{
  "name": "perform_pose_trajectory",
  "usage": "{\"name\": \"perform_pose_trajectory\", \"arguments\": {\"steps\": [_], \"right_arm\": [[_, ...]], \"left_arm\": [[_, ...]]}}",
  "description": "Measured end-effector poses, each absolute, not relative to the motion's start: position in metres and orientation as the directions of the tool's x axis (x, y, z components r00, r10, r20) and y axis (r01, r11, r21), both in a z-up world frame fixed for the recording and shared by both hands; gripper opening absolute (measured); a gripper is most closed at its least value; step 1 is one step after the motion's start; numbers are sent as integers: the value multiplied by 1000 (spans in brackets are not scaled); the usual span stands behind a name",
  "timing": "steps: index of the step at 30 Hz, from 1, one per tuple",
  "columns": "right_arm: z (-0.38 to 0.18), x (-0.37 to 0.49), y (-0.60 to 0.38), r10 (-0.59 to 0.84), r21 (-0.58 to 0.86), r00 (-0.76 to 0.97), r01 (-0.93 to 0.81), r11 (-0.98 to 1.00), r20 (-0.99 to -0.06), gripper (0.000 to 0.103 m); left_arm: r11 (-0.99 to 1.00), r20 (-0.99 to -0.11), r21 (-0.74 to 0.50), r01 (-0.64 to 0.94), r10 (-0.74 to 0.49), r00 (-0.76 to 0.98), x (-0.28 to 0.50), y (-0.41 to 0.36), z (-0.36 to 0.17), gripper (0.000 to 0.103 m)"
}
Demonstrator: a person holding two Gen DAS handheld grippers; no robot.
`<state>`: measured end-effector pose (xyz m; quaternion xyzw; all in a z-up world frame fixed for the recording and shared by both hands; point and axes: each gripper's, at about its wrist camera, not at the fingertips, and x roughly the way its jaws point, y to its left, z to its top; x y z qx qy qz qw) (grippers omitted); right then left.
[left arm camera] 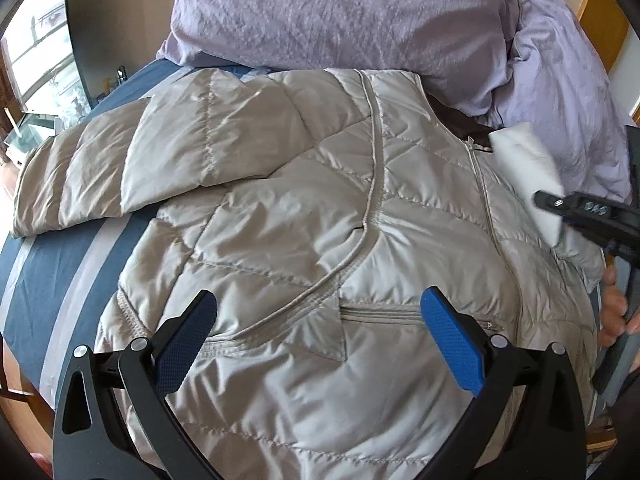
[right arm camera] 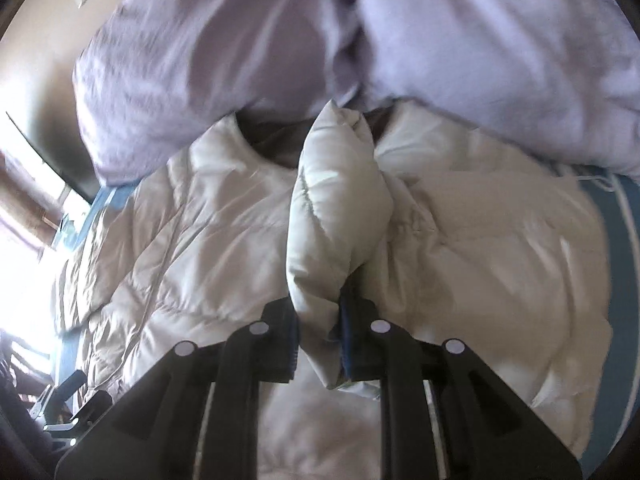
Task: Fold large clothes
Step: 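Lift the sleeve with the right gripper and lay it across the jacket front, then grasp the other sleeve cuff with the left gripper and lift it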
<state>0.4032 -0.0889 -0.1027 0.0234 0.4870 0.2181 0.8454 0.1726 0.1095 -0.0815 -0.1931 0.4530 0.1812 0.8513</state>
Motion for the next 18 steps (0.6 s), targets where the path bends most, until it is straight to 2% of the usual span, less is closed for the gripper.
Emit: {"name": "perform_pose_trajectory", "arguments": {"steps": [2,4,5,6,8,13,16,18], "right_arm": [[-111,402,-77,382,240,409,-357,903,-829,18],[-120,398,-72,362,219,385,-368,904,-849,24],[-122,397,-70,365,223,369,-373,900,-855,31],[-122,396,-71,373,234,359,-375,897,-855,43],[-115,394,-75,394,255,359,-378,890,-846,52],[-86,397,-90,410,266,458,-347,899,-789,53],[-91,408,-91,341,218,471,-298,930,-813,53],[-102,414,-84,290,169,459,-286,943,-840,59]], "left_arm": [[855,-839,-164,-492,142,525,169,114,-81,102],[851,-838,-161,-500,150,525,166,119,-80,102],[848,-837,-159,-505,156,525,165,121,-79,102],[845,-836,-155,-512,165,524,163,125,-79,102],[835,-836,-150,-529,179,519,160,134,-79,102],[808,-839,-137,-573,212,500,153,157,-79,102],[796,-842,-123,-593,232,486,151,170,-80,102],[783,-846,-122,-609,238,477,149,180,-81,102]]}}
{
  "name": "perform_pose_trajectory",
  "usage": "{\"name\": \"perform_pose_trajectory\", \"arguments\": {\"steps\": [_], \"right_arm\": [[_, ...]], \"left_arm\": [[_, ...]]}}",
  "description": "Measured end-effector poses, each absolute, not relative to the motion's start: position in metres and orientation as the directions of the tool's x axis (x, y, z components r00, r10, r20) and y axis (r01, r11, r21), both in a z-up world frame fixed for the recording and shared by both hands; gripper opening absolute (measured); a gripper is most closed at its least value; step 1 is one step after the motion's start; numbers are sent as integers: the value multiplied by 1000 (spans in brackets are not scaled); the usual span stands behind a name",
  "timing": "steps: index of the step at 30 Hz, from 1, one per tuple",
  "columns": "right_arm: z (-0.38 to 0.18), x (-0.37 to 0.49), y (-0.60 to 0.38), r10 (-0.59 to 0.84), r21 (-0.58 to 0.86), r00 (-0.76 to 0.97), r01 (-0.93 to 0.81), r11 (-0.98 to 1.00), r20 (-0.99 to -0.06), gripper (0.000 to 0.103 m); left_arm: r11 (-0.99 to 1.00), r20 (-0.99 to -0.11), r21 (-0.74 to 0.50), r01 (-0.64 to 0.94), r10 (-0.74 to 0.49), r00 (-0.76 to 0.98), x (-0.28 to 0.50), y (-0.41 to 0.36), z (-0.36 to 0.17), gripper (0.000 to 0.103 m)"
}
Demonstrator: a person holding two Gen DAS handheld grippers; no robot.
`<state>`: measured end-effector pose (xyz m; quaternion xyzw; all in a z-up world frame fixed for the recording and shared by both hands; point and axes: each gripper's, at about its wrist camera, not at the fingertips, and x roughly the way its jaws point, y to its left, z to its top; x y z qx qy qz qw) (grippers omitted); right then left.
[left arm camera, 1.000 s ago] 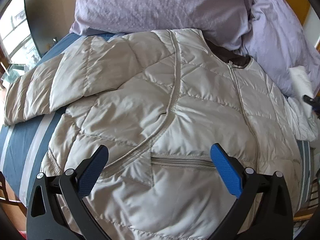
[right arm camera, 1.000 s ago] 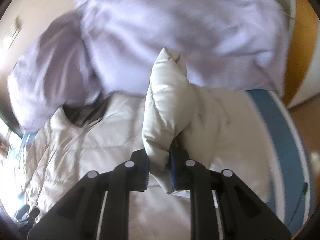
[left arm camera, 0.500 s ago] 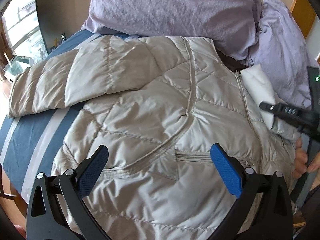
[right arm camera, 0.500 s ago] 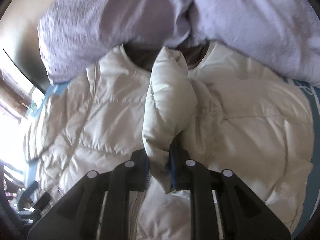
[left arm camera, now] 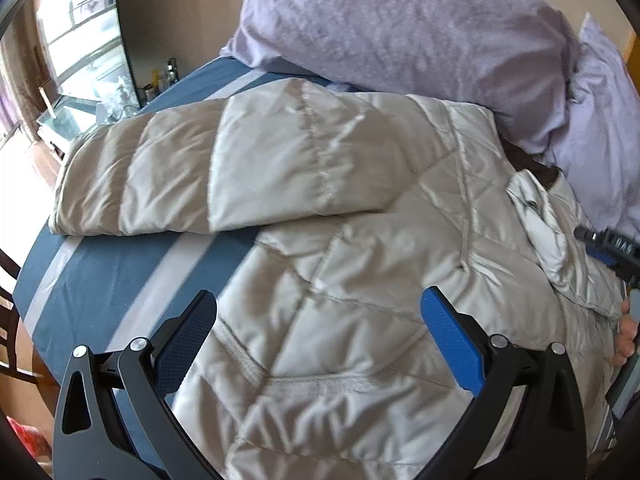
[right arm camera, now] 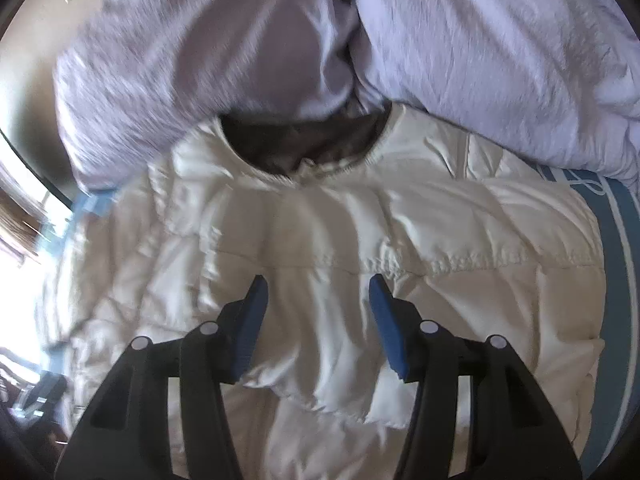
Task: Fold large clothes
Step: 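Grasp the other sleeve cuff with the left gripper and lift it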
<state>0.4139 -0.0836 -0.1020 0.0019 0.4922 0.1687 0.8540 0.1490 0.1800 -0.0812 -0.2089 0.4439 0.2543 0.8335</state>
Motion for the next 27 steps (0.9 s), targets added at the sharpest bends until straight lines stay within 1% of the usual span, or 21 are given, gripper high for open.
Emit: {"name": "perform_pose_trajectory", "arguments": {"steps": [1,2,3,9,11,17,19,21,27], "right_arm": [[-107,414,-80,277,156,447,-287,945,-851,62],[-111,413,-75,271,150,434,-293,944,-859,70],[-115,411,-69,269,145,429,-300,943,-862,73],[-141,400,-38,169,9,445,-340,940,-879,80],[-145,400,-36,153,-13,452,-344,939,-879,82],[-130,403,-44,169,17,417,-344,939,-893,83],[-125,399,-48,181,25,424,-347,937,-887,83],[-119,392,-54,192,28,432,-358,933,-881,83],[-109,374,-68,205,28,441,-376,926,-874,83]], "left_arm": [[778,-847,-125,-616,239,474,147,184,-82,102],[768,-849,-130,-626,240,471,145,191,-83,102],[761,-851,-133,-635,241,467,143,195,-83,102],[669,-864,-158,-726,263,430,120,243,-87,102],[622,-866,-162,-766,283,413,108,265,-87,102],[466,-878,-192,-864,311,363,76,330,-96,102],[407,-885,-198,-892,317,342,64,353,-101,99],[362,-893,-196,-911,319,319,59,370,-106,93],[254,-906,-157,-954,347,241,44,415,-117,87]]}}
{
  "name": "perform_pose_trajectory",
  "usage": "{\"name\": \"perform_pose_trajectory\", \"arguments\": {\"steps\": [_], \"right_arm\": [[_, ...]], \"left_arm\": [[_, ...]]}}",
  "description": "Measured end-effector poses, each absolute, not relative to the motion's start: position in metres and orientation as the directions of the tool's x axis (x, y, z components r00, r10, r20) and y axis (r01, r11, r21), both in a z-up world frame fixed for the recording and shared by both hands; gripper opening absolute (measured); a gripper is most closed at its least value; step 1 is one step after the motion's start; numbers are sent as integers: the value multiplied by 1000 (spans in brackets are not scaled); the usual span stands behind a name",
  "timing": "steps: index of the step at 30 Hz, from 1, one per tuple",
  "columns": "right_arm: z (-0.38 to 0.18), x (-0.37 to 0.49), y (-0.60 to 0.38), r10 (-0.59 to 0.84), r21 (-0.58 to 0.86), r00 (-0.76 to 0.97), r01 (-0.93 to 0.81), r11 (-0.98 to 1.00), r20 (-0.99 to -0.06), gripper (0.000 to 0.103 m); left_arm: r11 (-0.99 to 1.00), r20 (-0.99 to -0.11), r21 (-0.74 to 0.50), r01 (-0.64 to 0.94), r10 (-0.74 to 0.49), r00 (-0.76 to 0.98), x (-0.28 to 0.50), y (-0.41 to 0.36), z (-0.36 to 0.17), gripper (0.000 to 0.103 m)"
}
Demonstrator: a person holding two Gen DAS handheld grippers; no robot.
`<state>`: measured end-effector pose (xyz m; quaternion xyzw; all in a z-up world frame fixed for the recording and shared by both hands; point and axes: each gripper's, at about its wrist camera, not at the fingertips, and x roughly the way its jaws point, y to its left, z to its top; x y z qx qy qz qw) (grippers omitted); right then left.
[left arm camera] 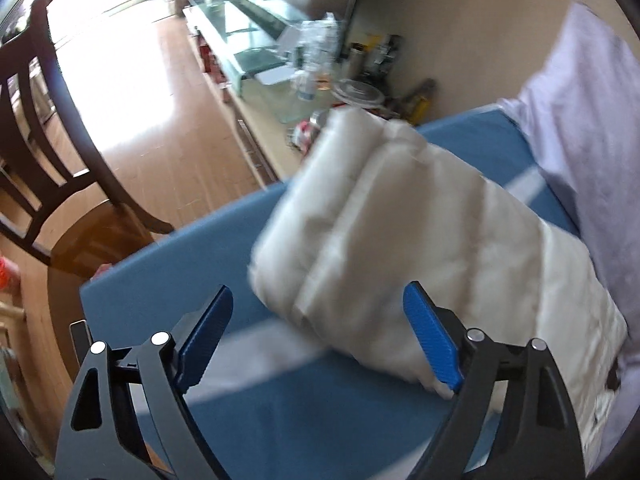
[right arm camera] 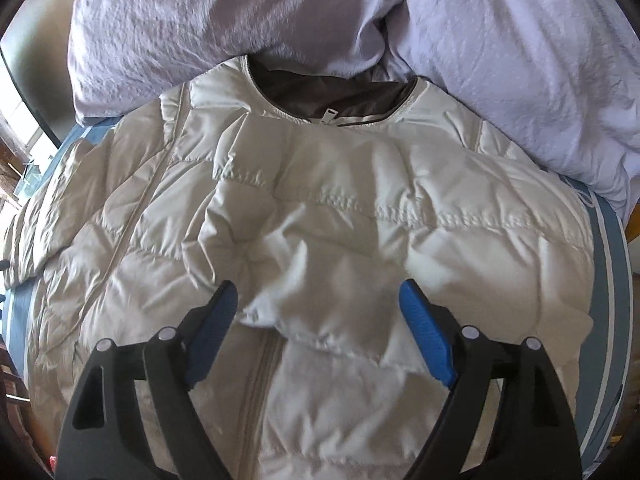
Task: Fold large clothes
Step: 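Grasp the other sleeve cuff with the left gripper and lift it, then fold the held sleeve across the jacket front with the left gripper and release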
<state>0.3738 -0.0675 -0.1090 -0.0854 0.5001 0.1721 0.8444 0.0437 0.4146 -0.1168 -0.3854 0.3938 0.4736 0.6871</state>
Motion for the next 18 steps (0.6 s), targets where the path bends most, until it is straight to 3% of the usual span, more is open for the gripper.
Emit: {"name": "perform_pose_trajectory", "arguments": {"steps": [5,8,12,15,18], "right_arm": [[-104,368,-79,207,34,446,-366,930,-871,83],[-104,366,-87,201,36,446,-352,935,-872,83],[-106,366,-97,197,47,442,-328,944,-875,83],[-107,364,-102,199,55,440,-318,946,-875,83],[-104,363,-107,205,63,451,-309,949,-868,83]], "left_arm": [[221,-906,-177,-959,345,247,43,428,-122,79],[244,-896,-180,-953,359,261,47,425,-121,60],[249,-883,-234,-940,350,313,50,419,-119,27],[260,-881,-225,-939,358,310,56,417,-112,19],[289,-864,-228,-930,380,330,63,411,-96,17]]}}
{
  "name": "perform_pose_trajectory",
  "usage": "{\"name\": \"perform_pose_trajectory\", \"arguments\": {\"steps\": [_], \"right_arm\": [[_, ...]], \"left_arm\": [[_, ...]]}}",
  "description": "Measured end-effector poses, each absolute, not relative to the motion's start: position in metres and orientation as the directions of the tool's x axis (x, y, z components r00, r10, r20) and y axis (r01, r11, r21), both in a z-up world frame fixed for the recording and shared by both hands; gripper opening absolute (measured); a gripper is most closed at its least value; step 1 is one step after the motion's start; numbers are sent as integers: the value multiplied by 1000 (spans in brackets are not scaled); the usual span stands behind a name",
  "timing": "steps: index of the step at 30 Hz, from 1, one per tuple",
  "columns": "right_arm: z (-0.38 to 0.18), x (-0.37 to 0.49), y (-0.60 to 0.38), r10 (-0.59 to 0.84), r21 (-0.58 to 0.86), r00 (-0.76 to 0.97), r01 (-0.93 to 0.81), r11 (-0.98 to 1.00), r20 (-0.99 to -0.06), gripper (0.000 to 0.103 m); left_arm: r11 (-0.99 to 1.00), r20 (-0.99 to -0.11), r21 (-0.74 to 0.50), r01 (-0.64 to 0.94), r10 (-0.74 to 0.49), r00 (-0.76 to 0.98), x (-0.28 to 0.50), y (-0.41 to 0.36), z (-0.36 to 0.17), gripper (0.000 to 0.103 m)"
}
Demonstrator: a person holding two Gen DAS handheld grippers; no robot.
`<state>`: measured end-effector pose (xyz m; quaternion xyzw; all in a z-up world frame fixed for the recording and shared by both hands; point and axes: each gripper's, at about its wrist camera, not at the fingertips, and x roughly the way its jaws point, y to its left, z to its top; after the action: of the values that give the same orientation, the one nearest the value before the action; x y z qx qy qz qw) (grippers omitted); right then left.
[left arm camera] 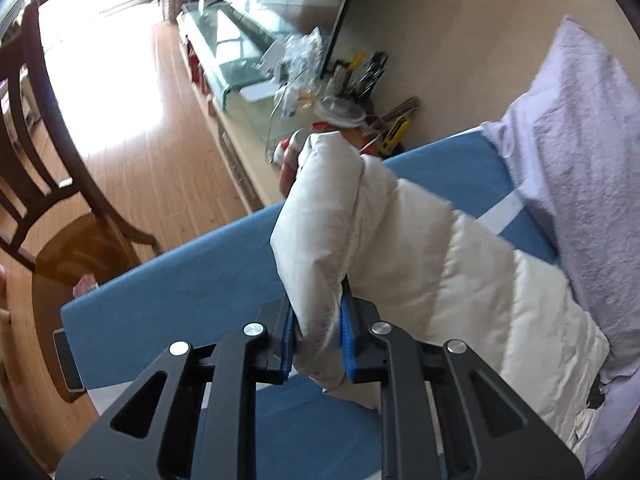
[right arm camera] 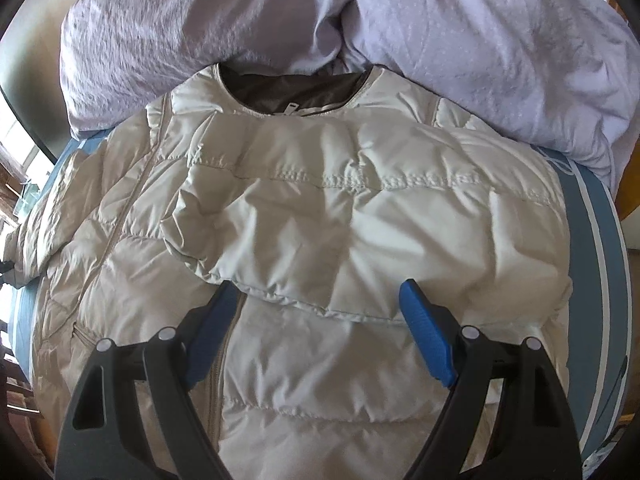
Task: Fold large clothes
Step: 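Fold the held sleeve across the jacket front with the left gripper and release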
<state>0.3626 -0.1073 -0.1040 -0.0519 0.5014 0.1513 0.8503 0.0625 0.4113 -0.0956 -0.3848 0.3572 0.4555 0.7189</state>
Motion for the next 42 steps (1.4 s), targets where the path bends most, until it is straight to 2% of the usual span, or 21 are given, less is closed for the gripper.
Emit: {"name": "perform_pose_trajectory", "arguments": {"steps": [6,11,18,27,30,35,42], "right_arm": [[-103,362,-124,211,90,464,-270,959,-860,83],[-104,360,-138,213,106,471,-244,964,-856,83],[-103,354,-161,226,146,480,-198,969,-848,83],[-99,345,-192,208,160,508,-136,978,-836,83],[-103,343,-203,195,161,509,-110,981,-838,83],[-110,340,-219,178,167,505,-67,984,-844,83],[-116,337,-229,170,170,495,-46,984,-852,83]], "left_arm": [[390,-790,-304,-869,406,459,87,388,-41,17],[521,-701,-397,-756,360,616,124,349,11,17],[695,-626,-451,-560,201,753,192,276,53,17],[822,-566,-486,-298,-37,823,255,181,71,17],[843,-566,-490,-222,-114,816,269,148,68,17],[860,-614,-485,-158,-206,762,291,103,44,17],[883,-719,-443,-157,-245,650,307,62,-13,17]]}}
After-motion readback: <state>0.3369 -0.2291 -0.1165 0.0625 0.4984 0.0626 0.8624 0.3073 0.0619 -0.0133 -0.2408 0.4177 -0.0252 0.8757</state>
